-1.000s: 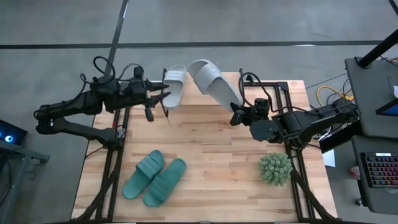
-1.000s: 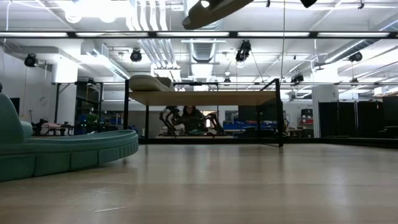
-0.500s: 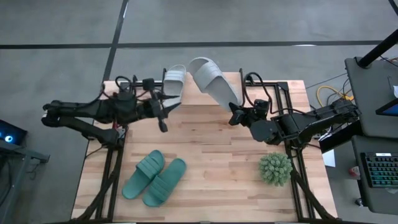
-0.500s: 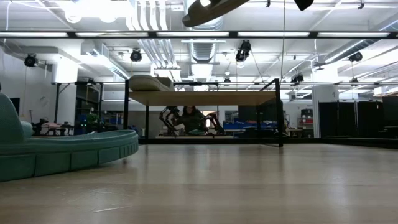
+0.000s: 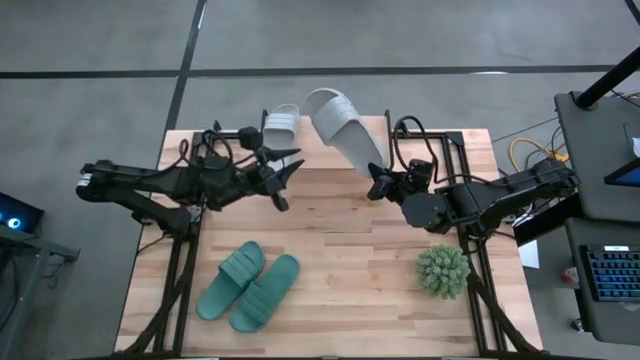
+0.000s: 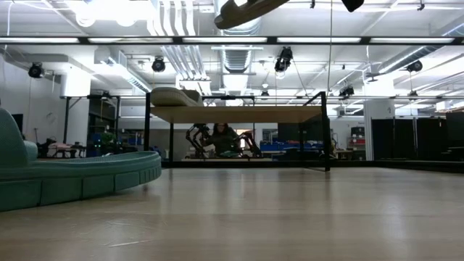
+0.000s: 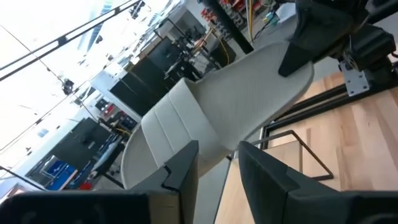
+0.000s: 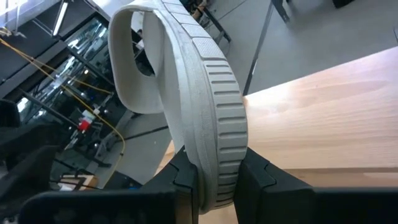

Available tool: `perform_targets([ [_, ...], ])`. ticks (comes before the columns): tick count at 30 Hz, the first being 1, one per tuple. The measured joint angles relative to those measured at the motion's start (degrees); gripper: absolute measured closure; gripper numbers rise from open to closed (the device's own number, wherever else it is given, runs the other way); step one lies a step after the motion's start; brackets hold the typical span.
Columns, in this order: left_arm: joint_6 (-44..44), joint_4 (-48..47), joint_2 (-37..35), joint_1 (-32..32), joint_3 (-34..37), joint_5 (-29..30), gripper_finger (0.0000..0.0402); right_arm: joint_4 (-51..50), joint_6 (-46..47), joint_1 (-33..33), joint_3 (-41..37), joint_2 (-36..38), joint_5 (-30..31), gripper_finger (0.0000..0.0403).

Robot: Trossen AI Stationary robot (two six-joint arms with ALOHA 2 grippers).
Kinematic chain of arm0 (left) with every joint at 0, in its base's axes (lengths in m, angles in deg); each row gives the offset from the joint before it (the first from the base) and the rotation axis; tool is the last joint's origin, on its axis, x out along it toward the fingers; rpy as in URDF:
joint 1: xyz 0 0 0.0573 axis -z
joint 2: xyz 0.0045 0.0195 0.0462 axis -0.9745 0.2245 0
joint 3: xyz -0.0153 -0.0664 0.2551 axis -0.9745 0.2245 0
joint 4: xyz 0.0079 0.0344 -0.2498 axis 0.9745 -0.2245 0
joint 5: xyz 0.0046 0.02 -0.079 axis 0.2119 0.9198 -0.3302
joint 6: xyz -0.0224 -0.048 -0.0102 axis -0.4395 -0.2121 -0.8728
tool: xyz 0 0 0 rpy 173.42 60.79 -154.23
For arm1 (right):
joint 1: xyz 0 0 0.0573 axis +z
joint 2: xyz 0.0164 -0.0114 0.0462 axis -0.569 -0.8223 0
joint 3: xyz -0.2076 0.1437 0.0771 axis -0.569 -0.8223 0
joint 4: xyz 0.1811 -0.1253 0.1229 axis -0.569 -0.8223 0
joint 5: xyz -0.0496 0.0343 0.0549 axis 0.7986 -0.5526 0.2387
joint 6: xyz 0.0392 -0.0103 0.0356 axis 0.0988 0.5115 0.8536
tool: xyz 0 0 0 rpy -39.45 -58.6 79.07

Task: Pick and place slides into the shelf
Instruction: Put the gray slide on the shelf

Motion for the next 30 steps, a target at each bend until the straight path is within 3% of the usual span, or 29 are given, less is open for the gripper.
perform_targets([
  [5,-0.1,0.0,1.3,0.0,-1.2,0.6,0.0239,0.5,0.3,0.0,0.0,-0.8,0.0,0.0354],
  [11,-0.1,2.3,3.5,0.0,-1.4,11.3,0.0162,6.0,-0.5,-0.7,0.0,-3.1,0.3,0.0354],
  [16,-0.1,3.8,4.4,0.3,-1.6,19.2,0.0153,10.5,-1.3,-1.6,0.0,-5.7,0.2,0.0354],
  [25,-0.5,4.0,3.5,2.5,-1.8,17.3,0.0153,11.6,0.5,-2.5,0.0,-7.1,-0.6,0.0354],
  [30,-0.5,3.8,4.5,2.9,-1.7,17.9,0.0153,18.5,-4.8,-3.0,0.0,-7.1,-0.6,0.0354],
])
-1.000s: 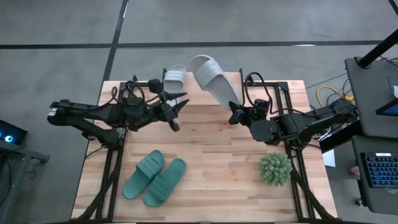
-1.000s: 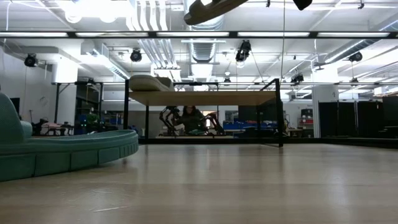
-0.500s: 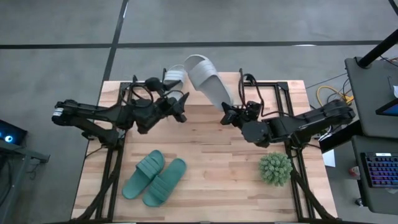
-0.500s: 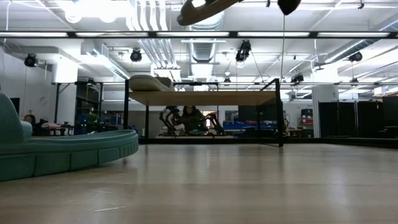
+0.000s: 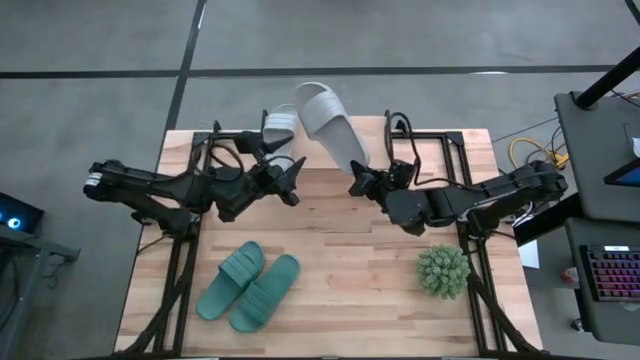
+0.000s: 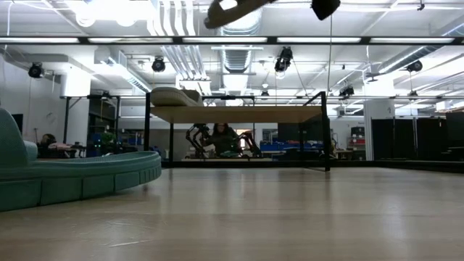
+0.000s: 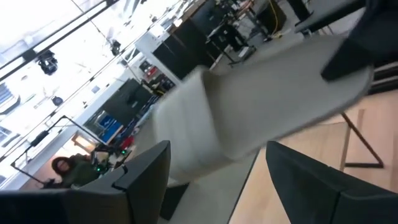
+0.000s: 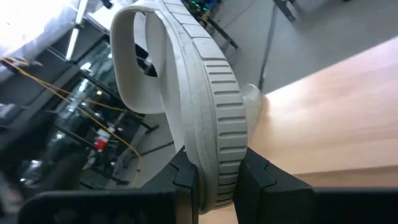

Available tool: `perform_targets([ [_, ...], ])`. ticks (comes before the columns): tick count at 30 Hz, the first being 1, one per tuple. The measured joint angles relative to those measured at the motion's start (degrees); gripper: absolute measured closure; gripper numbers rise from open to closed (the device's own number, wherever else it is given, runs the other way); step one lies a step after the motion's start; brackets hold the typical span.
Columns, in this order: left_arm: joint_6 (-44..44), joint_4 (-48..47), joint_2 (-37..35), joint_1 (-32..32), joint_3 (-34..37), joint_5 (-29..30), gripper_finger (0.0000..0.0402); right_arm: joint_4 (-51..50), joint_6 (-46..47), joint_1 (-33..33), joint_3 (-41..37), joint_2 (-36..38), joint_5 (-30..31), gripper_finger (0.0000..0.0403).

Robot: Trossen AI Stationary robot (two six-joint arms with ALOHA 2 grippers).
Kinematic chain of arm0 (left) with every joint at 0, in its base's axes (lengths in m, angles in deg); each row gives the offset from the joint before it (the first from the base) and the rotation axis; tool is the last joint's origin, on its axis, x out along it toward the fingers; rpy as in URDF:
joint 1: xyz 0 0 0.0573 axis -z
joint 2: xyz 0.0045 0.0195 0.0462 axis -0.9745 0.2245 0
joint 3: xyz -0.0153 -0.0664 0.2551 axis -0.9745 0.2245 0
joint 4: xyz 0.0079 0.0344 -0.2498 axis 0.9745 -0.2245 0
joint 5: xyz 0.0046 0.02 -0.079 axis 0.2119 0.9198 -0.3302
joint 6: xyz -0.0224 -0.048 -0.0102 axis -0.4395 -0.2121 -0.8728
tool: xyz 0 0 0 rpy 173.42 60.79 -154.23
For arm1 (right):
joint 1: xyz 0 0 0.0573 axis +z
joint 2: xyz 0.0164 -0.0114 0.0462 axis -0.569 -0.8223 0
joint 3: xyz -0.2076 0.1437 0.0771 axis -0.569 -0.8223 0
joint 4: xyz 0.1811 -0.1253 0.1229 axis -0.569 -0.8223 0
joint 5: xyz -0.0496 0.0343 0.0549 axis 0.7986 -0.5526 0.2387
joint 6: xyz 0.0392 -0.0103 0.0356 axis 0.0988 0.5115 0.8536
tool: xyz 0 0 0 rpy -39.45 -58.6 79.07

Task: Pick and place slides into the shelf
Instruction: Put the gray slide on the shelf

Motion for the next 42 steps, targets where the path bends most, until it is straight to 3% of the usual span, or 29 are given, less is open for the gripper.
perform_targets([
  [5,0.0,0.1,0.8,0.0,0.0,2.9,0.0152,5.8,-5.2,0.1,0.0,0.0,0.0,0.0354],
  [11,0.0,2.1,1.0,0.0,0.0,4.9,0.0152,5.7,-5.0,0.0,0.0,0.0,-0.1,0.0354],
  [17,1.2,6.8,1.5,0.0,-0.1,4.9,0.0152,5.9,-5.0,0.0,0.0,0.0,-1.2,0.0354],
  [21,3.5,9.8,2.3,0.0,0.1,1.6,0.0152,7.2,-5.5,0.0,0.0,0.0,-1.6,0.0354],
  [32,23.3,26.4,8.4,-0.4,0.0,8.0,0.0152,7.2,-6.1,0.0,0.0,0.0,-3.0,0.0354],
  [38,26.0,28.6,9.7,-0.9,0.0,9.4,0.0152,8.4,-7.1,0.0,0.0,0.0,-4.5,0.0354],
  [42,25.9,29.1,9.5,-1.5,0.1,13.6,0.0152,8.3,-7.2,0.3,0.0,0.0,-4.6,0.0354],
])
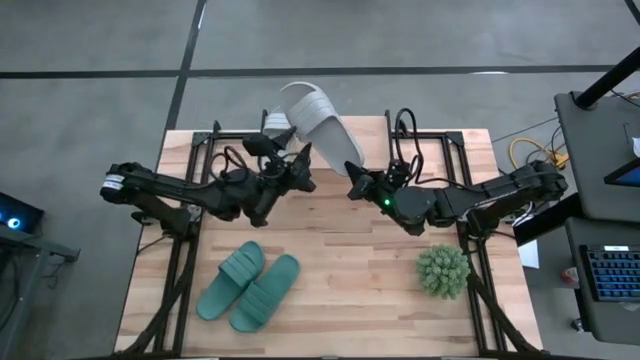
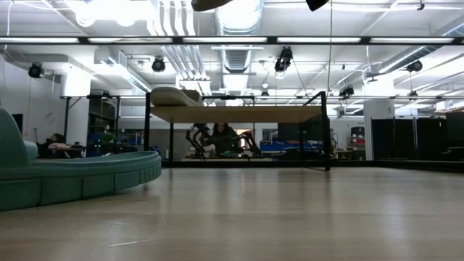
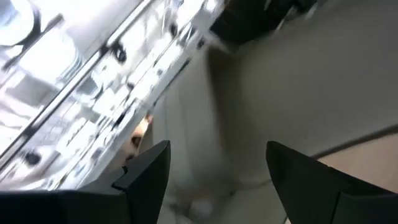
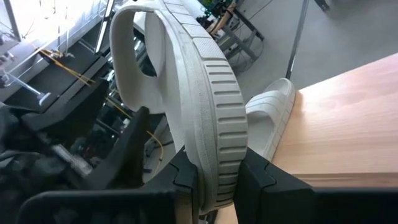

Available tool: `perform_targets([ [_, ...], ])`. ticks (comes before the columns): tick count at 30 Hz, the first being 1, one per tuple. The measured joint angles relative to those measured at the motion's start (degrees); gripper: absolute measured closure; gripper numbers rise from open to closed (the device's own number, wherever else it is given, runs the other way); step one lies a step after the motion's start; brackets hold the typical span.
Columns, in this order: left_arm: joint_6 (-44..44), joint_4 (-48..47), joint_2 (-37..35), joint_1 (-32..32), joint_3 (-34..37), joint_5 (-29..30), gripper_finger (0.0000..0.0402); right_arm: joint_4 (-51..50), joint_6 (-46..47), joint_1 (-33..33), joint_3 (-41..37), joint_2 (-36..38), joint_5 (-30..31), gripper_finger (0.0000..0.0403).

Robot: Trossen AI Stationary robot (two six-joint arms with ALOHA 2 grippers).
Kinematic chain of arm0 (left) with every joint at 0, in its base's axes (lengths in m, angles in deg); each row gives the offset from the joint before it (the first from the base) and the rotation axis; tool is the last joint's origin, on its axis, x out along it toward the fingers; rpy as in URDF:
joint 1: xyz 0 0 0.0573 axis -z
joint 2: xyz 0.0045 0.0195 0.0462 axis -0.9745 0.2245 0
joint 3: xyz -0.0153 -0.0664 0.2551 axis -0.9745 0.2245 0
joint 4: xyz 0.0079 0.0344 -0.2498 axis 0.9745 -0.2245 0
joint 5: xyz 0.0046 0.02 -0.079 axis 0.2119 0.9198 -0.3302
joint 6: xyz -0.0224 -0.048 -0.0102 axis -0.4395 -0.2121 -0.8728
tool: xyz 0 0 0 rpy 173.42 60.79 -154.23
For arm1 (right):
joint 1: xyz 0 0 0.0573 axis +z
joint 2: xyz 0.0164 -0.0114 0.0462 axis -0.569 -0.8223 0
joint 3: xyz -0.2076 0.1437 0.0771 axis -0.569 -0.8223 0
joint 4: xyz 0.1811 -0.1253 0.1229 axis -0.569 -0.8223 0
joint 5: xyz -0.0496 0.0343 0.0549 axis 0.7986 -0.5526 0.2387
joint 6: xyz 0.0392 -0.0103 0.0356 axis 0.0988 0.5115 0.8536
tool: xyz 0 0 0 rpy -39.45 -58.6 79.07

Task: Pick and place slides into the shelf
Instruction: Put the gray slide on the shelf

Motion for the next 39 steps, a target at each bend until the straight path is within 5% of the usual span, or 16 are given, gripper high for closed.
perform_targets([
  [39,1.3,2.5,-0.8,-3.7,0.2,3.1,0.0153,5.1,-2.6,0.2,3.0,-6.1,-3.9,0.0356],
])
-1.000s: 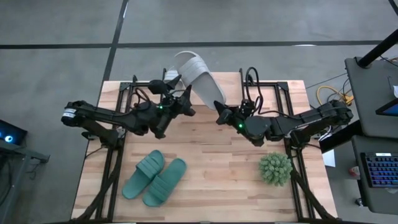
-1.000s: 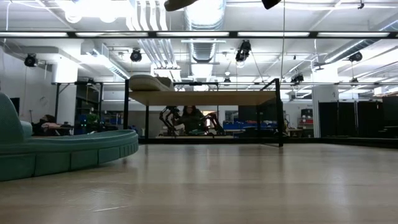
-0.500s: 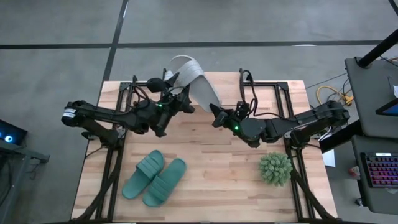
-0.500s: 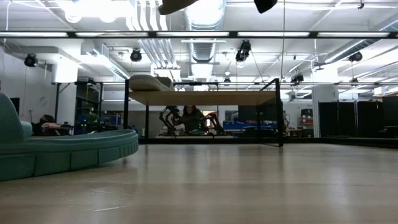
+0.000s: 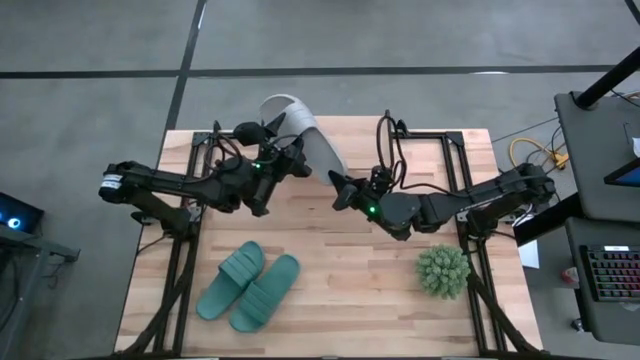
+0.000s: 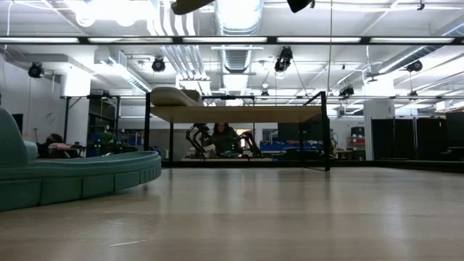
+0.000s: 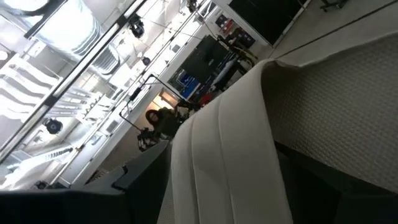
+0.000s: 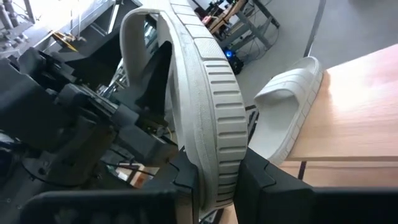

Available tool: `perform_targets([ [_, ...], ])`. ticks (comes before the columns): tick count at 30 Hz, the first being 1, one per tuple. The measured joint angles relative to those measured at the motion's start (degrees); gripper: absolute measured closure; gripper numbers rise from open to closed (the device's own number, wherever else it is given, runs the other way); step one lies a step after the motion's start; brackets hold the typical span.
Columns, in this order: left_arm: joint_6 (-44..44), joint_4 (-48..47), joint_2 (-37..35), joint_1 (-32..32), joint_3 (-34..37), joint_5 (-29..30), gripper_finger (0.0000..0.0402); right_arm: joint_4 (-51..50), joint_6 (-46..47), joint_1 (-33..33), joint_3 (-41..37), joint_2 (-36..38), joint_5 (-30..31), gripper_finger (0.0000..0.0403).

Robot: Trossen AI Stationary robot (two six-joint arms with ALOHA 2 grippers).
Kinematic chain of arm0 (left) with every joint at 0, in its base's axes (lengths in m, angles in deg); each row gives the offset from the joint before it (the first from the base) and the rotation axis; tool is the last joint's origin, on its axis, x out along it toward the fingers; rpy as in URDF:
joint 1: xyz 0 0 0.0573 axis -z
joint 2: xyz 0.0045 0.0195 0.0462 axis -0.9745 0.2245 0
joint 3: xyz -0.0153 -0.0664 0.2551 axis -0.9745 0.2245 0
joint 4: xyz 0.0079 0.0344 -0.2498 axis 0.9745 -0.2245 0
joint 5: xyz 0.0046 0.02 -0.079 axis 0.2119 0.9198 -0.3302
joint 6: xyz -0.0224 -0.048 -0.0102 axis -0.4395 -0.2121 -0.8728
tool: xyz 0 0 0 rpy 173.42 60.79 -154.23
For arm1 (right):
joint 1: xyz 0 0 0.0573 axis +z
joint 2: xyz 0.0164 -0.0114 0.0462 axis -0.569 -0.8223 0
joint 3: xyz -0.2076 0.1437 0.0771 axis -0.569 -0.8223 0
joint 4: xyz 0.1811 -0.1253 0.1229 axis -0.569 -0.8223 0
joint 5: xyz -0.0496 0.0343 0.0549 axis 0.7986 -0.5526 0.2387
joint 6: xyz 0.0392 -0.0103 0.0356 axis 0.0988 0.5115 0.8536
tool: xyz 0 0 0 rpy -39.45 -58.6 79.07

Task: Pick and place slides into the shelf
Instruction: Put the gray slide on the shelf

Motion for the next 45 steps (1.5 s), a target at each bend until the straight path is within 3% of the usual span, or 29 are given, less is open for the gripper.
perform_targets([
  [7,1.5,0.0,0.1,0.0,0.0,0.8,0.0165,-0.5,0.0,0.0,0.0,0.1,0.7,0.0356],
  [13,1.5,0.0,-0.1,0.0,-0.4,0.7,0.0209,-0.6,0.2,0.0,0.0,0.1,0.9,0.0356],
  [17,3.4,0.0,-0.1,0.0,-0.4,0.5,0.0259,-0.5,0.2,0.0,0.0,0.1,0.8,0.0356],
  [24,4.0,0.0,-0.1,0.0,-0.4,-0.9,0.0388,-0.3,0.3,0.0,0.0,0.1,-0.2,0.0356],
  [35,4.2,0.1,-0.7,0.0,-0.8,-1.8,0.0400,0.2,0.2,-0.1,0.0,0.2,-1.4,0.0354],
  [45,5.5,0.4,-1.2,-0.2,-1.0,-0.3,0.0401,0.4,-0.6,-0.2,0.0,0.3,-2.9,0.0248],
])
